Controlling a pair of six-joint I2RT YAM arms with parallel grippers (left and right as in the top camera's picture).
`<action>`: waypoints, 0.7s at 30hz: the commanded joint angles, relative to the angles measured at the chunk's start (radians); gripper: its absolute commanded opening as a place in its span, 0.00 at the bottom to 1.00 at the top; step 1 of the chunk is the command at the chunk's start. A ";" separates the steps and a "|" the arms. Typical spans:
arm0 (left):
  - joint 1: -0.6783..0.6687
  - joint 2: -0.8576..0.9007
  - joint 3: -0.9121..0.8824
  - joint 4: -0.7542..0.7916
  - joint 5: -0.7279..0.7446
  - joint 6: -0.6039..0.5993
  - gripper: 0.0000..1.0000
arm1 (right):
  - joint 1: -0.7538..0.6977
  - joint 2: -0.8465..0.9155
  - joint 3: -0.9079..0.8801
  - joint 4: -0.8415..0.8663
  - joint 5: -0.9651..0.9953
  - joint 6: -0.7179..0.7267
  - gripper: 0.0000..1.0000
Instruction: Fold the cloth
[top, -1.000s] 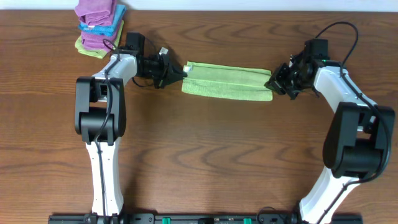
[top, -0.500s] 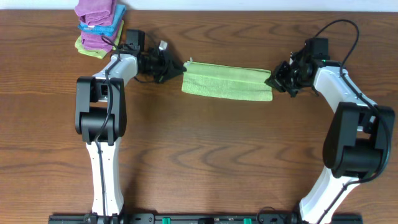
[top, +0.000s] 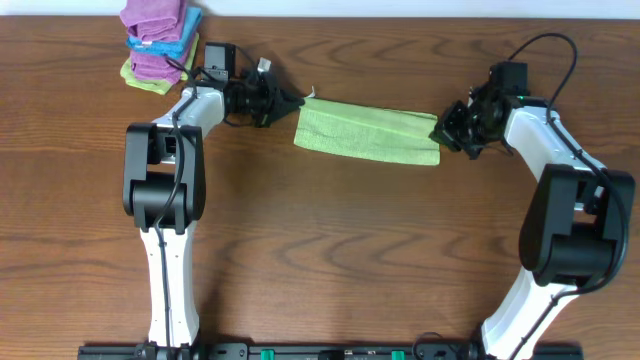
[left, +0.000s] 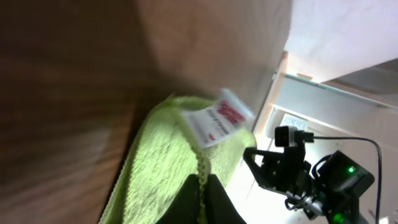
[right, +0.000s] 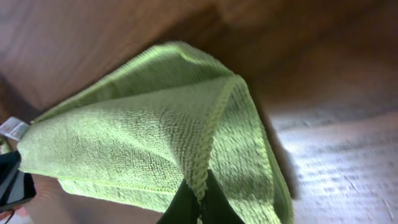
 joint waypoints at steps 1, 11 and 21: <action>0.008 0.016 0.013 -0.056 -0.002 0.077 0.06 | -0.009 0.010 0.014 -0.018 0.047 0.008 0.02; 0.013 0.016 0.013 -0.003 0.037 0.092 0.96 | -0.010 0.010 0.014 -0.032 0.047 -0.016 0.77; 0.014 -0.055 0.049 0.039 0.074 0.167 0.95 | -0.043 -0.098 0.055 -0.062 0.072 -0.119 0.66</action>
